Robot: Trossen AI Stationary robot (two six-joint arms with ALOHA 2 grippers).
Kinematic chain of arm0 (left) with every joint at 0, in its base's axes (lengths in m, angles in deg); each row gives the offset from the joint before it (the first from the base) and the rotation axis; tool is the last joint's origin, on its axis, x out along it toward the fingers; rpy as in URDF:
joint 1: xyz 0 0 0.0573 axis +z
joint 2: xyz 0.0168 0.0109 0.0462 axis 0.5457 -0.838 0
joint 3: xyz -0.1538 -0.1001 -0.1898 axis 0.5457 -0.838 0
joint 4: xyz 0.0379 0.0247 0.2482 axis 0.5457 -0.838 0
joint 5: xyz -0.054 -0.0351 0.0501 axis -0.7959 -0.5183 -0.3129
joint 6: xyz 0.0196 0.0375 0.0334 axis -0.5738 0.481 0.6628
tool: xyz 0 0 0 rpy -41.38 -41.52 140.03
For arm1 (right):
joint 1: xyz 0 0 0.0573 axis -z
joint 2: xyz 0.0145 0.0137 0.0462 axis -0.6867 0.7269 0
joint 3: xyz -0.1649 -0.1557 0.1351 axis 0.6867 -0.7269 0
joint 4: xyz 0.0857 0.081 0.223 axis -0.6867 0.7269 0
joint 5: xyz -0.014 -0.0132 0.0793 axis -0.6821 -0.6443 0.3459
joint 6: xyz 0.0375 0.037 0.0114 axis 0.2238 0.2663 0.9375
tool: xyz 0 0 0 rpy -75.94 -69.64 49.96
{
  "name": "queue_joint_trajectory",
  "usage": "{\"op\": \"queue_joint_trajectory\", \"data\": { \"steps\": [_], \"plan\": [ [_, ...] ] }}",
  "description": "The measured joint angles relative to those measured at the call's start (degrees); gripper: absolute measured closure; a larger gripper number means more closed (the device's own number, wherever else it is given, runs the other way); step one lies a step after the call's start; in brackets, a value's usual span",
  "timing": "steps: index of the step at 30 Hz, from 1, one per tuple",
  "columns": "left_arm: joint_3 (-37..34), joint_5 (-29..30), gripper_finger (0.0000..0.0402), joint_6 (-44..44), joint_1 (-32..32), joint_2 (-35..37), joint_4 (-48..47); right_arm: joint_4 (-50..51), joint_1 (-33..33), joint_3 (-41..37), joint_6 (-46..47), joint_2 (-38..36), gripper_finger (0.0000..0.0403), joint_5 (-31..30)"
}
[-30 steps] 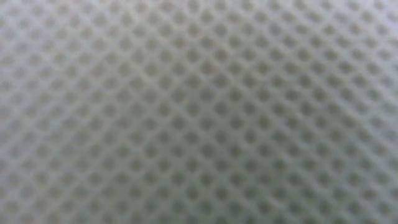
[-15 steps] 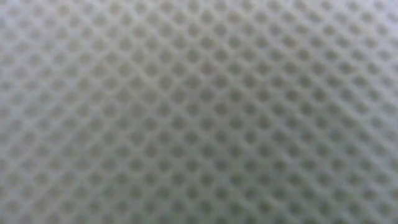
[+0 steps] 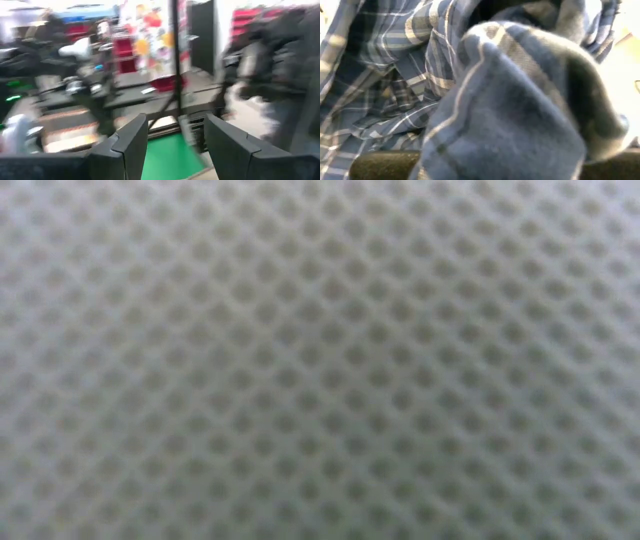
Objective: Sort clothes
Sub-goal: Put the blue patterned polo shirt into the white bin
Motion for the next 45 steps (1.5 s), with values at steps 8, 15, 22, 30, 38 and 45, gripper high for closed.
{"op": "queue_joint_trajectory", "data": {
  "steps": [8,15,22,30,38,45],
  "plan": [
    [-9.3,-2.2,0.0228,0.1,0.0,7.3,9.8,0.0,0.0,-0.8,1.7,0.1,0.0383,5.8],
    [-17.1,-2.1,0.0228,2.8,0.0,9.8,20.5,-0.4,-0.2,-5.1,3.8,0.1,0.0383,14.2],
    [-18.6,-2.0,0.0228,2.6,0.0,11.2,21.8,-4.7,-0.5,-14.5,4.6,0.3,0.0367,15.1],
    [-15.9,-1.0,0.0228,2.2,0.1,10.7,21.5,2.8,-0.5,-10.4,3.9,0.2,0.0253,15.8],
    [-12.9,-0.9,0.0228,1.9,0.1,10.4,17.3,12.6,-0.3,-0.9,5.6,-2.0,0.0151,18.4],
    [-12.5,-0.8,0.0228,2.1,0.1,11.2,17.2,2.9,-0.1,-1.0,5.8,-4.7,0.0143,13.0]
  ]
}}
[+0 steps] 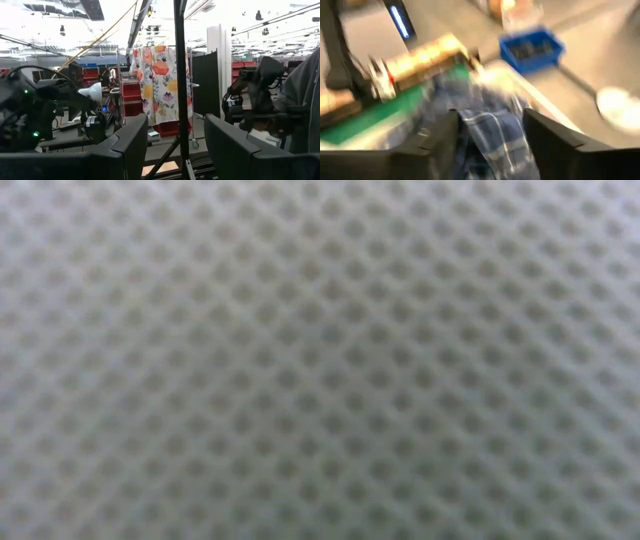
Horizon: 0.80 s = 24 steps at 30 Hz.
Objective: Sort clothes
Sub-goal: Put the blue patterned polo shirt into the white bin
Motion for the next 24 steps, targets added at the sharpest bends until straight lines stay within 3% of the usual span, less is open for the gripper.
{"op": "queue_joint_trajectory", "data": {
  "steps": [3,6,11,13,24],
  "plan": [
    [-0.1,0.3,0.0228,0.0,0.0,0.4,-0.1,-13.3,-0.2,-1.4,-4.0,0.5,0.0182,-0.9],
    [-0.2,0.3,0.0228,0.0,0.0,0.6,-0.3,-24.7,-0.3,-4.8,-7.1,2.2,0.0251,0.4],
    [0.2,0.3,0.0228,0.0,0.0,0.8,-0.4,-32.8,-0.4,-12.4,-6.6,6.7,0.0377,10.7],
    [0.2,0.3,0.0228,0.0,0.0,0.8,-0.4,-33.5,-0.6,-14.4,-5.2,8.2,0.0383,13.2],
    [0.1,0.3,0.0228,-3.3,0.0,2.3,-3.5,-26.0,0.8,-21.0,-11.3,10.9,0.0394,12.0]
  ]
}}
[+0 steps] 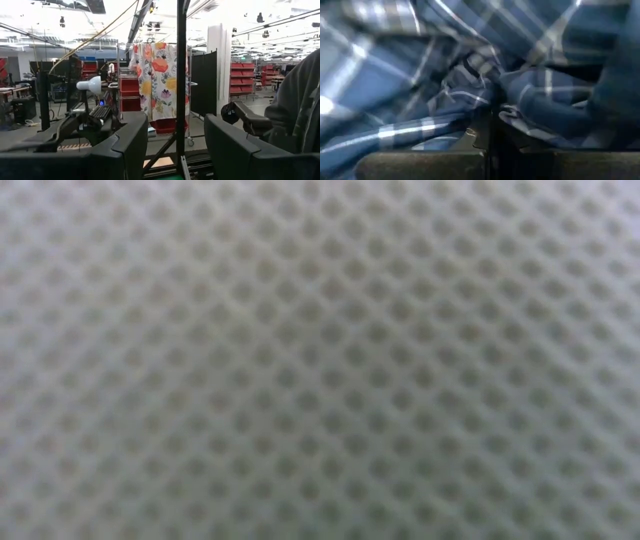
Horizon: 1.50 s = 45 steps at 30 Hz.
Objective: Sort clothes
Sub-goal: Put the blue patterned polo shirt into the white bin
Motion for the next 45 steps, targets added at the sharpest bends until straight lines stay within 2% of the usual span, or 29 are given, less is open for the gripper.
{"op": "queue_joint_trajectory", "data": {
  "steps": [5,9,15,21,29,32,35,38,40,43,45],
  "plan": [
    [0.0,0.0,0.0228,1.4,0.0,0.6,-0.1,0.3,0.6,-5.8,-0.9,0.4,0.0394,1.3],
    [0.0,0.0,0.0228,1.4,0.0,0.5,0.0,2.5,0.6,-6.2,1.8,-1.0,0.0393,1.3],
    [0.0,0.0,0.0228,1.5,0.0,-1.1,0.1,4.2,0.8,1.1,3.7,-3.1,0.0375,0.2],
    [0.0,0.0,0.0228,1.5,0.0,-4.1,0.0,5.0,1.2,7.2,3.1,-3.2,0.0330,-1.4],
    [0.0,0.0,0.0228,1.5,0.0,-10.0,0.0,12.3,1.2,10.7,3.5,-3.2,0.0270,-1.8],
    [-0.1,0.0,0.0228,1.6,0.0,-12.2,-0.1,16.1,0.9,13.5,4.1,-3.2,0.0257,-1.8],
    [-0.2,-0.2,0.0228,5.5,0.5,-12.9,3.3,18.0,0.7,16.8,3.5,-3.2,0.0252,-1.8],
    [-0.1,1.2,0.0228,1.4,0.7,-11.3,4.6,16.6,0.6,18.0,1.5,-3.4,0.0268,-1.8],
    [0.0,3.1,0.0228,-2.0,0.8,-10.4,4.1,13.8,0.6,17.5,-0.1,-3.4,0.0298,-1.8],
    [-0.1,6.2,0.0228,-4.0,0.8,-9.0,4.4,3.4,0.6,13.7,-2.8,-3.0,0.0364,-1.6],
    [0.9,6.9,0.0228,-4.3,0.8,-8.3,4.8,-2.7,0.7,10.9,-3.5,-2.3,0.0383,1.0]
  ]
}}
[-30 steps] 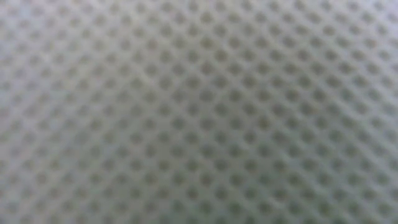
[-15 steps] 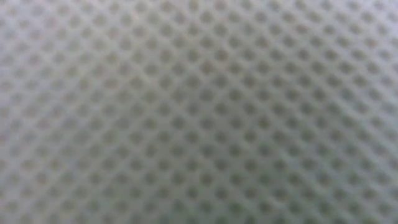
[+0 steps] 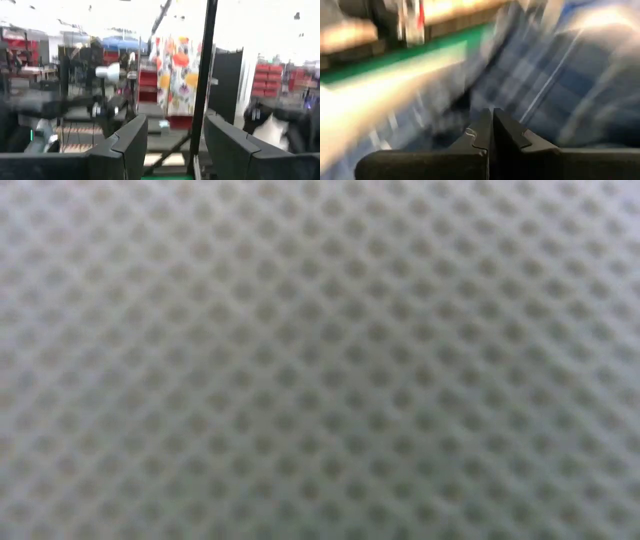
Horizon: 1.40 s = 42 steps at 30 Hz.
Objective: Sort clothes
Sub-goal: Put the blue patterned polo shirt into the white bin, then return to Home Position
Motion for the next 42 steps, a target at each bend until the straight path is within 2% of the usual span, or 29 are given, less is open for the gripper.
{"op": "queue_joint_trajectory", "data": {
  "steps": [2,5,11,17,21,27,32,35,38,42],
  "plan": [
    [1.0,0.0,0.0228,0.0,0.0,0.5,0.3,-2.3,0.0,-2.0,0.8,1.6,0.0388,2.6],
    [3.0,0.0,0.0228,0.0,0.0,0.4,0.1,2.8,0.2,-3.3,2.4,3.9,0.0393,5.5],
    [6.8,0.0,0.0228,1.7,0.0,0.3,-2.7,17.7,0.3,-3.2,4.2,5.4,0.0394,5.9],
    [9.5,0.0,0.0228,4.6,0.0,0.1,-6.4,19.1,0.3,-3.5,4.2,6.4,0.0394,5.9],
    [10.3,0.0,0.0228,4.7,0.0,0.0,-6.6,19.9,0.3,-2.8,6.9,4.7,0.0393,5.9],
    [11.4,0.2,0.0228,5.7,0.1,-0.5,-7.6,19.5,-1.0,1.0,7.4,-2.2,0.0381,5.8],
    [7.2,-0.5,0.0228,8.9,0.7,1.8,-5.7,17.3,-4.3,1.0,3.7,-8.0,0.0361,5.6],
    [3.0,-4.4,0.0228,10.6,1.0,4.5,-0.7,15.5,-8.4,0.5,0.9,-11.8,0.0352,5.7],
    [-2.3,-5.7,0.0228,10.6,1.3,7.5,3.3,12.9,-13.9,-2.0,-0.9,-15.5,0.0350,5.4],
    [-10.3,-5.6,0.0228,10.4,1.8,10.0,9.3,6.7,-23.4,-7.2,-2.7,-20.5,0.0354,-0.9]
  ]
}}
